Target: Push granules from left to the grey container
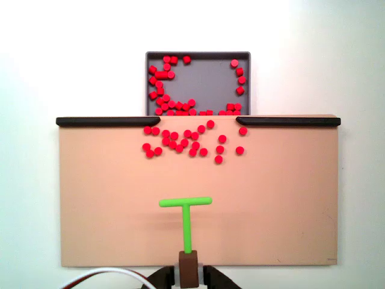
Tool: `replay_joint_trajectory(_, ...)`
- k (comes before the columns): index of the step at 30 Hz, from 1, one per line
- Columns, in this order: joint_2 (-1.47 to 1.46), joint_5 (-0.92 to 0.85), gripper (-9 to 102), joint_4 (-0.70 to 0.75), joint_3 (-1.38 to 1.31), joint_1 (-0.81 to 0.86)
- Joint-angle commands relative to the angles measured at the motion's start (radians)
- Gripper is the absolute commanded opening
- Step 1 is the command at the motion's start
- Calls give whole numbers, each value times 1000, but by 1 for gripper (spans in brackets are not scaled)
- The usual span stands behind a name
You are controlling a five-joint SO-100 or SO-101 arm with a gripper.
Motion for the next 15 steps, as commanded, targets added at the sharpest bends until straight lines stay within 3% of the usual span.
replay_joint_trajectory(1,34,-3,0,-6,-20,5)
replay_joint_trajectory(15,31,3,0,-6,-20,2)
